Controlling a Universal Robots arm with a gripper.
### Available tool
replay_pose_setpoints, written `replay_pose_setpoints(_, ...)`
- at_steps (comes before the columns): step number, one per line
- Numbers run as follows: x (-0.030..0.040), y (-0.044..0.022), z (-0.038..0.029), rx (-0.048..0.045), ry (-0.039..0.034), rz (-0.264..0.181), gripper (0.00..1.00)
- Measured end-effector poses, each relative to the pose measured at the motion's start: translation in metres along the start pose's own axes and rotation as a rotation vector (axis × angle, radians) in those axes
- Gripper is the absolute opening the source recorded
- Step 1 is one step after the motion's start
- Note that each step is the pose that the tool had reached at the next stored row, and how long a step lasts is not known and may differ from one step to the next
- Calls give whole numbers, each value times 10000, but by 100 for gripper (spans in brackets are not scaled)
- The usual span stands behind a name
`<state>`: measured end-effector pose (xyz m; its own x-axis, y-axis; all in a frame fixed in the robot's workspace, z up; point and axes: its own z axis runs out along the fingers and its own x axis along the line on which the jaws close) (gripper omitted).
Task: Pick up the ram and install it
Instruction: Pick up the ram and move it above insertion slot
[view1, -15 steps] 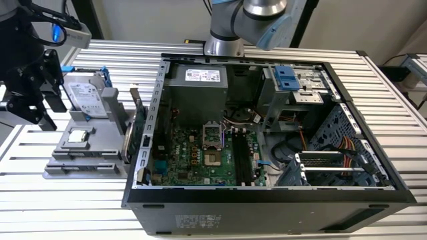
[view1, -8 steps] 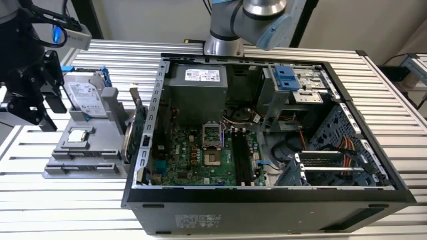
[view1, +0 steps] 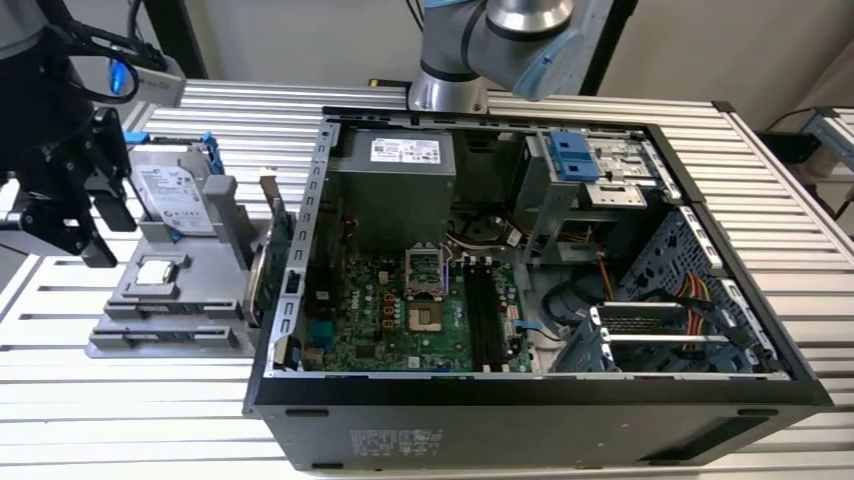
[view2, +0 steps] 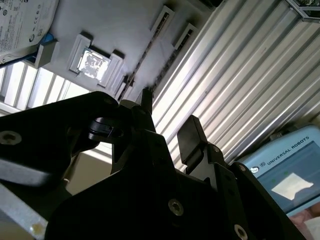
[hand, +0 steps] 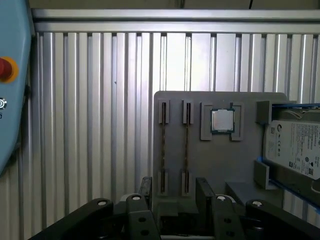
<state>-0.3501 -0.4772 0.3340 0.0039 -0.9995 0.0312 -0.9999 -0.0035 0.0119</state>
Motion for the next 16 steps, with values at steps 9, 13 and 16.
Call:
replay_pose_setpoints(9, -1, 0, 46, 0, -45, 31, 100)
replay_pose_setpoints(13, -2, 0, 48, 0, -60, 32, 100)
replay_pose_setpoints(16, -2, 0, 48, 0, -61, 32, 100)
